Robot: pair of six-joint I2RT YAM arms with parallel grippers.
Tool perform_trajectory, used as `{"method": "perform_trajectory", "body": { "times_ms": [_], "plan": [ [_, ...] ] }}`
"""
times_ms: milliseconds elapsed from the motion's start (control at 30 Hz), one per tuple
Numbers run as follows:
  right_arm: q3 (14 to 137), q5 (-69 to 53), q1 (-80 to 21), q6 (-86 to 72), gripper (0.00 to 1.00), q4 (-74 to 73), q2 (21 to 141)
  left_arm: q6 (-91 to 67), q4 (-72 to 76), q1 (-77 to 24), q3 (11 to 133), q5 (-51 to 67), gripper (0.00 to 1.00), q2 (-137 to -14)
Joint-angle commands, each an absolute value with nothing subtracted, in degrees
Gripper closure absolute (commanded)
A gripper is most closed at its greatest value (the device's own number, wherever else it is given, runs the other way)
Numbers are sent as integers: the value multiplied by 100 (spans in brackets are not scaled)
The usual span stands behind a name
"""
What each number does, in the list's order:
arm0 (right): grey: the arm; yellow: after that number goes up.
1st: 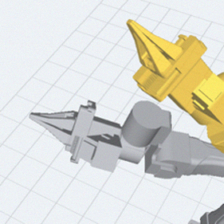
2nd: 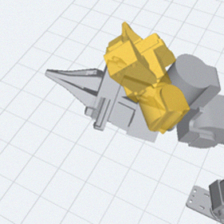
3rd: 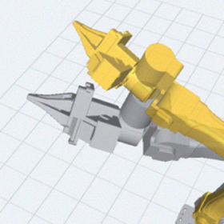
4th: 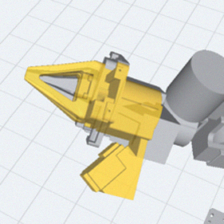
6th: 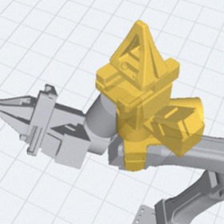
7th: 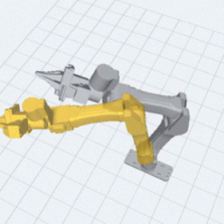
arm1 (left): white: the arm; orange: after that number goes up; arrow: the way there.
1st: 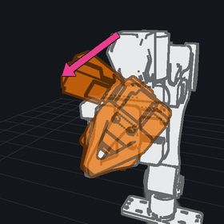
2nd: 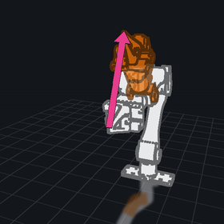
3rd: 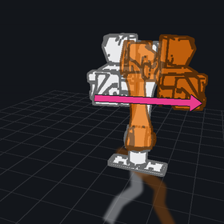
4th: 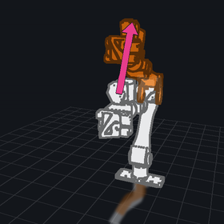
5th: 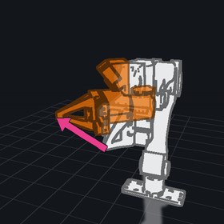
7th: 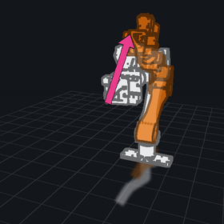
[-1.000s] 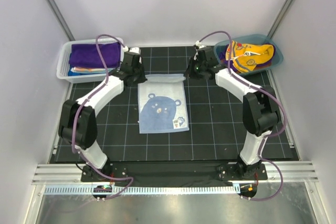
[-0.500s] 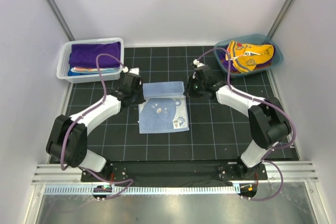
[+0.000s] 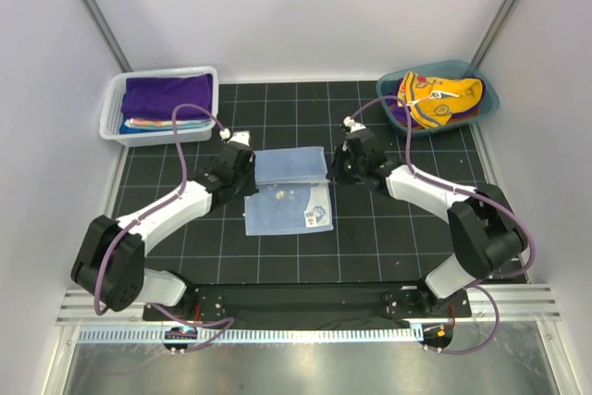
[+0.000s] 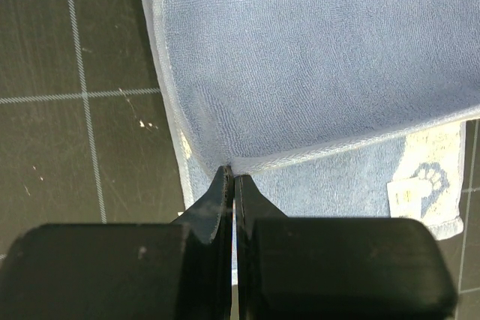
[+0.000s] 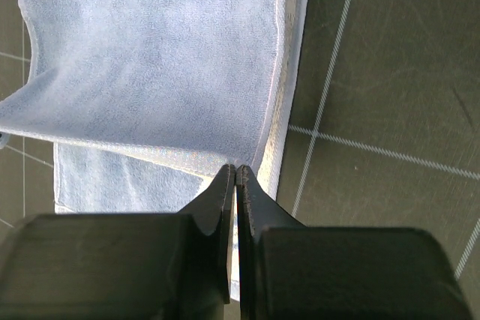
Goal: Fold and stack the towels
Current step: Fold the towel
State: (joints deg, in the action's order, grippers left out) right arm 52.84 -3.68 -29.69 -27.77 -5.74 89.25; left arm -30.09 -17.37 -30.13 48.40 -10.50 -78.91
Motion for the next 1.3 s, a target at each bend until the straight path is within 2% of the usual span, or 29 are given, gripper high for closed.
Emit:
{"method": "perform_trajectory", "body": {
  "times_ms": [0, 767, 1267],
  "plan": [
    [5125, -88, -2997, -2830, 99, -360, 8570, -3120, -1696, -3102, 4781, -1450, 100, -7568],
    [4210, 176, -3296, -3041, 99, -176, 7901, -3269, -1784, -3401, 4052, -1591, 100, -7101],
    [4508, 272, -3305, -2953, 99, -614, 7568, -3287, -2161, -3472, 4218, -1749, 100, -6619]
  ]
}}
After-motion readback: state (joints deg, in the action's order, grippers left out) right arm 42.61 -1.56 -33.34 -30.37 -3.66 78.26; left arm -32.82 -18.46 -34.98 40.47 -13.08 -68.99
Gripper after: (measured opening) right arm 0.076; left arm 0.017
